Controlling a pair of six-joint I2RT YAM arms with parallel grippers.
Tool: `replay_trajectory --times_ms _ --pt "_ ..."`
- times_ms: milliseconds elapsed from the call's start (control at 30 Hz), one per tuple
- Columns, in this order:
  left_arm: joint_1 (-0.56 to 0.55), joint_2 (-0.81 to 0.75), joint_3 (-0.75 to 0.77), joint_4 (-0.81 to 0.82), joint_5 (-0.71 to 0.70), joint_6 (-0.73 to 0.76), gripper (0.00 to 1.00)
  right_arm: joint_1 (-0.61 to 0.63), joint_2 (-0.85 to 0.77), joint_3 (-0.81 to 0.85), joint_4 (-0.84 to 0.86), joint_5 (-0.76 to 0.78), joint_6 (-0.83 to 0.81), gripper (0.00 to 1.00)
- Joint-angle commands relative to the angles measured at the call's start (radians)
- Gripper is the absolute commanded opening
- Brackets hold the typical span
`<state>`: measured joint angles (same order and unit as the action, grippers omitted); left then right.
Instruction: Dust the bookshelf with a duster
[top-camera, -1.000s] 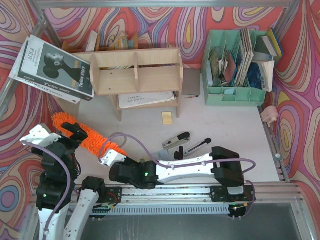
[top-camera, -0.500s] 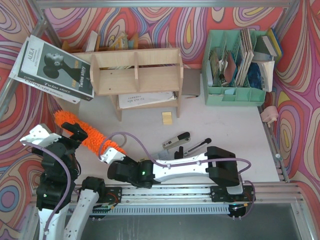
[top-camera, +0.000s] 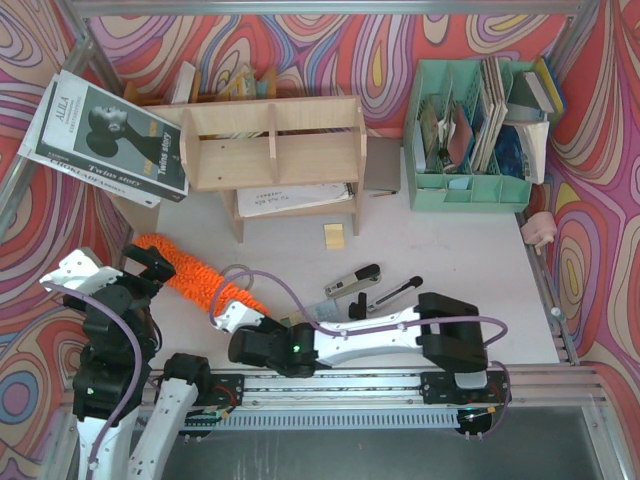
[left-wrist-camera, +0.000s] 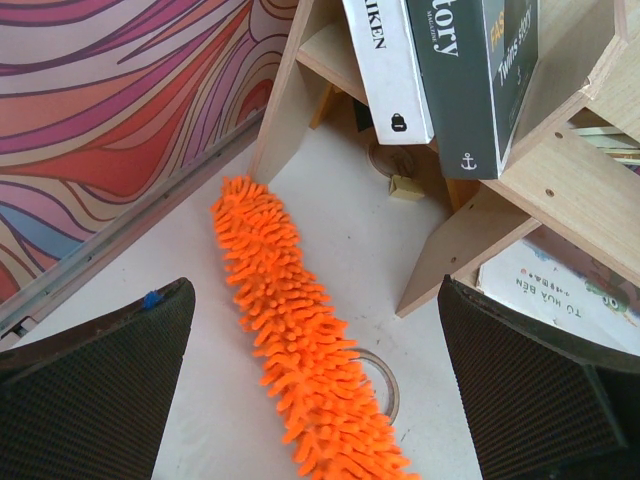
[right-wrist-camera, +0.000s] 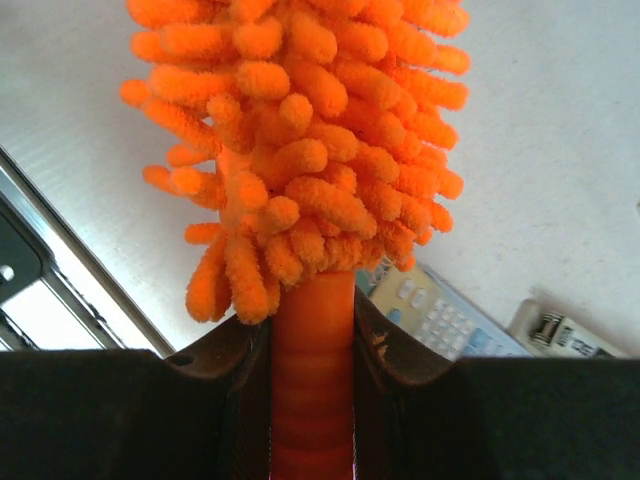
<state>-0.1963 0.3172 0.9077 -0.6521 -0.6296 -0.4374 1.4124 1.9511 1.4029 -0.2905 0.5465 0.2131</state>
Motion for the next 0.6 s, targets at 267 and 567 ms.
replay_trajectory --times_ms 267,567 --pt "0.006 -0.025 -0.016 0.001 -0.033 -0.005 0.98 0.027 -0.418 -0.365 0.127 0.046 -0.076 0.0" --pt "0.009 -0.03 -0.018 0.001 -0.05 -0.009 0.99 0.119 -0.646 -0.456 -0.051 0.151 0.014 0.0"
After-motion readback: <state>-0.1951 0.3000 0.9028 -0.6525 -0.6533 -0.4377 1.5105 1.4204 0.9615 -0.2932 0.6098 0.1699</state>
